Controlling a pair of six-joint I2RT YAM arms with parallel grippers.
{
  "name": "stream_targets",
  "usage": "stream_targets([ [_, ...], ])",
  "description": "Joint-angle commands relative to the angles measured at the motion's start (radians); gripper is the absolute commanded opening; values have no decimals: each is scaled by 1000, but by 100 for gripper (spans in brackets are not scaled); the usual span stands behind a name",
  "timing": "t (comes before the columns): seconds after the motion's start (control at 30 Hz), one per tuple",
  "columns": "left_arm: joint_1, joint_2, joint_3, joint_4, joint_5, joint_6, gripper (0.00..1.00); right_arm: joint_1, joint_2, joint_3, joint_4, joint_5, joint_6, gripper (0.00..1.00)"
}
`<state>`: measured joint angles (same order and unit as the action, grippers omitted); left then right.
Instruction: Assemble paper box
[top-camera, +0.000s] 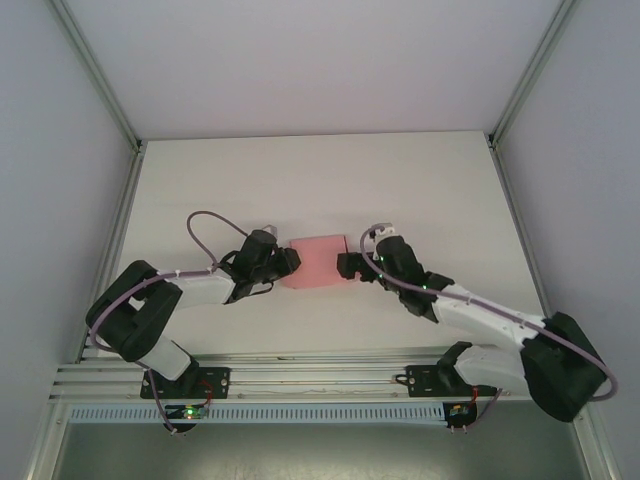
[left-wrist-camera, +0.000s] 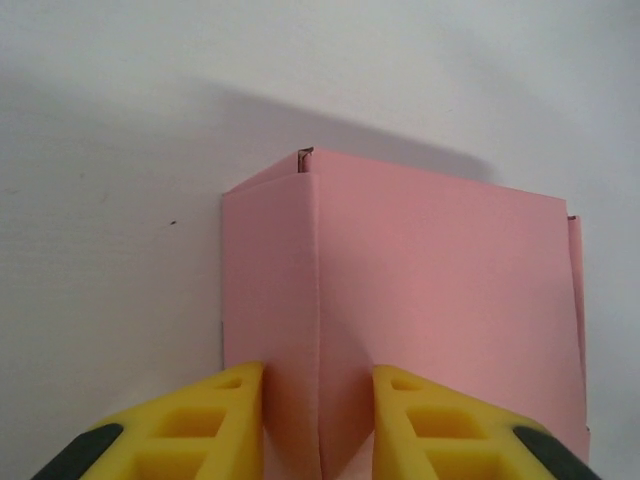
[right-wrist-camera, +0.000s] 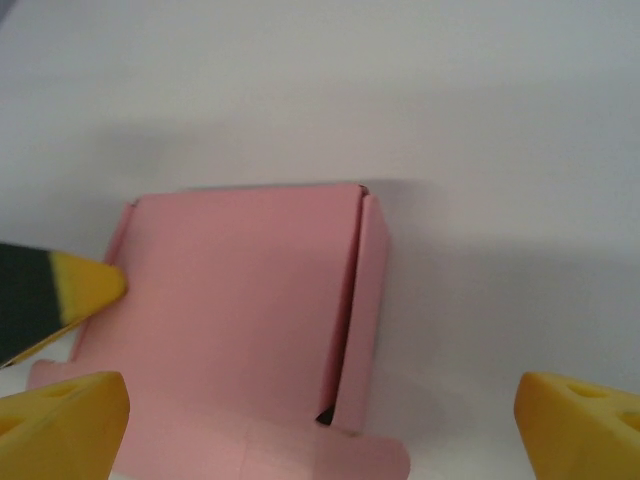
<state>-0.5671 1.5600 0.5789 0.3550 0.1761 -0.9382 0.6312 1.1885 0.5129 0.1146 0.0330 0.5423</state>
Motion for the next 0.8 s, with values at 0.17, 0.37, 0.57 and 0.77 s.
stream_targets([
  [0.17, 12, 45, -91, 62, 47, -4, 7, -112, 197, 121, -78, -282, -9, 98],
  [0.37, 22, 32, -167, 204, 63, -54, 0, -149, 250, 137, -81, -369, 15, 98],
  [0.57, 44, 125, -216, 460, 154, -144, 0, -151, 268, 141, -52, -442, 10, 94],
  [0.77, 45, 212, -243, 633, 178, -178, 0, -170, 310, 149, -54, -459, 16, 88],
])
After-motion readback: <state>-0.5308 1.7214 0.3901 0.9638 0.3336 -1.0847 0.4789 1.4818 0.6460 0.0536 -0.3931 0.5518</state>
